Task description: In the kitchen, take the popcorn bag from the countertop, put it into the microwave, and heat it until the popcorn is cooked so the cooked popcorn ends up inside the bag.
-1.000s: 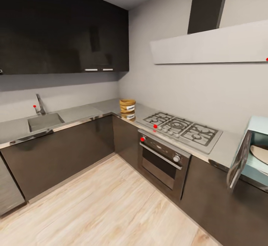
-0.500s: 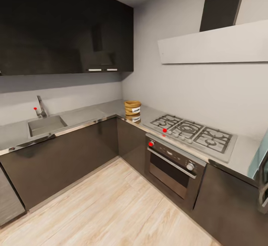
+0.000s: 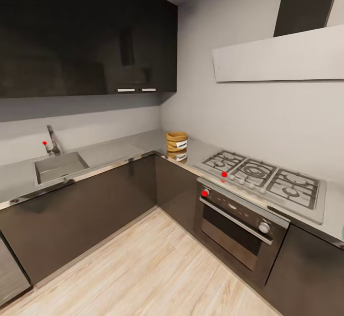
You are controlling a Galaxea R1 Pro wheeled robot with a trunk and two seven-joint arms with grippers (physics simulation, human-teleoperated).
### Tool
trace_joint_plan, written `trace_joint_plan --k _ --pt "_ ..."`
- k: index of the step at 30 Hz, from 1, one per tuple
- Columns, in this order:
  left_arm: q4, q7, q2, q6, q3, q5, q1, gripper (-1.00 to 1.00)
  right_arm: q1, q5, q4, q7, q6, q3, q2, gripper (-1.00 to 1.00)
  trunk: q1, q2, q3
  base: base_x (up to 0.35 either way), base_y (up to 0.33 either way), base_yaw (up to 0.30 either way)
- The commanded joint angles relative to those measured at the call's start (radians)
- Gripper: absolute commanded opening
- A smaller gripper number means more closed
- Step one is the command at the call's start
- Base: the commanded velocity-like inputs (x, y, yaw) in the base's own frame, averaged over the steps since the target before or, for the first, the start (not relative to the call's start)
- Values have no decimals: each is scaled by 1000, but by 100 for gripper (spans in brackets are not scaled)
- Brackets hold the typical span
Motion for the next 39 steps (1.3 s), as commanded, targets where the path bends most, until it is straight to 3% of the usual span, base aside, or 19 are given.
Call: trace_joint_plan --k 1,5,8,31,39 --pt "-36 0 11 15 5 1 1 100 -2 -10 5 0 -6 9 1 100 1 -1 -1 309 122 0" --pt "-136 -4 7 231 6 0 1 100 -2 -10 5 1 -5 9 1 100 1 -1 -1 306 136 0" --pt "-160 -5 7 277 6 0 1 100 -2 -9 5 0 -5 9 0 100 1 -1 -1 291 166 0" --pt "-160 -6 7 287 9 0 1 100 -2 -11 3 0 -14 9 0 100 1 -1 -1 307 128 0" --pt "-160 -6 7 287 10 1 1 100 -2 -11 3 0 -14 9 0 100 1 -1 -1 175 256 -219"
